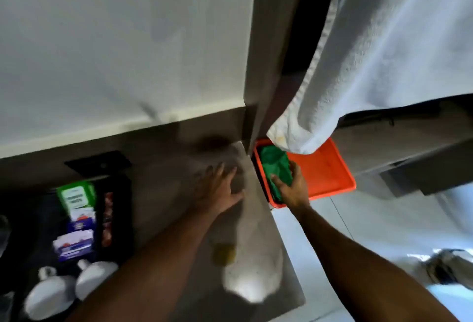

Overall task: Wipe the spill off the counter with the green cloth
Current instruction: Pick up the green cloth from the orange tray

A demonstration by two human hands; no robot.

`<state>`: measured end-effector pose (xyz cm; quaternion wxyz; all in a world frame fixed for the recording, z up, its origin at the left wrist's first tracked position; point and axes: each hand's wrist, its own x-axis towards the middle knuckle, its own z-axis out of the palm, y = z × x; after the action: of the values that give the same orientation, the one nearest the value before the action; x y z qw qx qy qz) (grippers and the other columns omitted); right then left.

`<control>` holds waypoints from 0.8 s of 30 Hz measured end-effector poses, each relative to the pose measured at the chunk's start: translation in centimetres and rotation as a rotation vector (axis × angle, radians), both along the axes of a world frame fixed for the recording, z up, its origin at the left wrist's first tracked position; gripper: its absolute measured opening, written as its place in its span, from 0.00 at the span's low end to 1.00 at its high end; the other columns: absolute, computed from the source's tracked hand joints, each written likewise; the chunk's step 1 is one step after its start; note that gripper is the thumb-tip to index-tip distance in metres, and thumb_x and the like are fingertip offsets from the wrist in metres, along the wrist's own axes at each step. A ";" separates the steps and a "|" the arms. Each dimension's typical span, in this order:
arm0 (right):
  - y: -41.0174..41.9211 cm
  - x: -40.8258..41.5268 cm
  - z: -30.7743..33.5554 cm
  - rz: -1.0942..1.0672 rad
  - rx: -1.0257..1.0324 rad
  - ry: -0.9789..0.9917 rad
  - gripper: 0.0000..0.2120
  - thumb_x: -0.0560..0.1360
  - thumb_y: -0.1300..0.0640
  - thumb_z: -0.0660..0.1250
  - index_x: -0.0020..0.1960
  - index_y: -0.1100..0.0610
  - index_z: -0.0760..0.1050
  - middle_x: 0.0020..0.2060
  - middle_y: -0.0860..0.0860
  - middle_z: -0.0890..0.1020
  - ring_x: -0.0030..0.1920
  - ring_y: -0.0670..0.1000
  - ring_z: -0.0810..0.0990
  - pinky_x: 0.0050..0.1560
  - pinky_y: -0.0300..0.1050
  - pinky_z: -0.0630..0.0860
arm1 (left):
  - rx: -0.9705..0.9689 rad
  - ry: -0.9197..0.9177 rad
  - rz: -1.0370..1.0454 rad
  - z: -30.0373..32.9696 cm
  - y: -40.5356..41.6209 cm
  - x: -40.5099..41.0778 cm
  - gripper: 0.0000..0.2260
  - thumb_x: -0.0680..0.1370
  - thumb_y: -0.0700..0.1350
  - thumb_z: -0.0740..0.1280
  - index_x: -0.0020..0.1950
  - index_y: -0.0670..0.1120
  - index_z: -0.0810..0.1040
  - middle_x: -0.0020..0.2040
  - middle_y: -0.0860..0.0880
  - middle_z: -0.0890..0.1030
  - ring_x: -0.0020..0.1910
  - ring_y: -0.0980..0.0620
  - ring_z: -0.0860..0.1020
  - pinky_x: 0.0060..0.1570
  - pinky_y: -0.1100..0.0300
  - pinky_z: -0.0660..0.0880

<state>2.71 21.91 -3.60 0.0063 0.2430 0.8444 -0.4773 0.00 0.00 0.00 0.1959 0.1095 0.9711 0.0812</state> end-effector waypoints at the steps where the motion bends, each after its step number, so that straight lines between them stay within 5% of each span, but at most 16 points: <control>1: 0.6 -0.9 -0.6 -0.017 -0.013 -0.002 0.36 0.73 0.55 0.76 0.77 0.57 0.65 0.70 0.58 0.77 0.69 0.59 0.77 0.70 0.56 0.74 | -0.015 0.008 -0.018 -0.3 1.0 -0.9 0.37 0.73 0.72 0.63 0.80 0.60 0.61 0.83 0.48 0.59 0.79 0.40 0.61 0.74 0.38 0.61; 7: 3.4 -3.0 -2.3 -0.144 -0.168 -0.131 0.43 0.69 0.67 0.78 0.78 0.59 0.60 0.70 0.59 0.75 0.65 0.58 0.77 0.66 0.60 0.77 | -0.139 -0.038 -0.014 -3.3 3.5 -2.2 0.42 0.70 0.72 0.68 0.79 0.56 0.62 0.82 0.48 0.60 0.77 0.40 0.65 0.75 0.38 0.58; 14: 5.0 -5.8 -3.5 -0.239 -0.196 -0.265 0.33 0.68 0.64 0.81 0.70 0.65 0.72 0.58 0.62 0.83 0.59 0.60 0.82 0.65 0.57 0.78 | -0.206 0.009 -0.047 -3.7 3.7 -2.1 0.44 0.68 0.74 0.67 0.80 0.59 0.59 0.83 0.49 0.59 0.78 0.41 0.63 0.76 0.36 0.57; 18: 4.3 -6.4 -3.4 -0.219 -0.199 -0.302 0.13 0.70 0.64 0.79 0.51 0.68 0.79 0.53 0.64 0.85 0.49 0.56 0.81 0.60 0.59 0.80 | 0.069 -0.035 0.080 -2.5 2.5 -1.9 0.39 0.70 0.67 0.72 0.78 0.57 0.66 0.82 0.52 0.64 0.78 0.46 0.65 0.77 0.41 0.55; 21: 2.5 -6.4 -2.0 -0.111 -0.105 -0.198 0.08 0.73 0.64 0.71 0.51 0.67 0.80 0.46 0.62 0.83 0.48 0.57 0.79 0.54 0.58 0.78 | 0.358 0.077 0.299 -1.8 -2.2 1.6 0.28 0.72 0.60 0.72 0.69 0.50 0.77 0.77 0.49 0.72 0.75 0.45 0.70 0.75 0.41 0.63; 24: -0.8 -4.4 0.0 0.034 -0.064 -0.020 0.17 0.75 0.58 0.62 0.59 0.65 0.77 0.50 0.59 0.82 0.50 0.55 0.77 0.52 0.53 0.72 | 0.394 0.251 0.444 -2.7 -7.9 8.3 0.29 0.73 0.61 0.67 0.65 0.43 0.79 0.73 0.41 0.76 0.72 0.38 0.74 0.71 0.40 0.70</control>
<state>-1.72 21.13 -3.61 0.0307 0.2334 0.8325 -0.5016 8.27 -7.87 -2.67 0.0272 -0.0602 0.9534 0.2944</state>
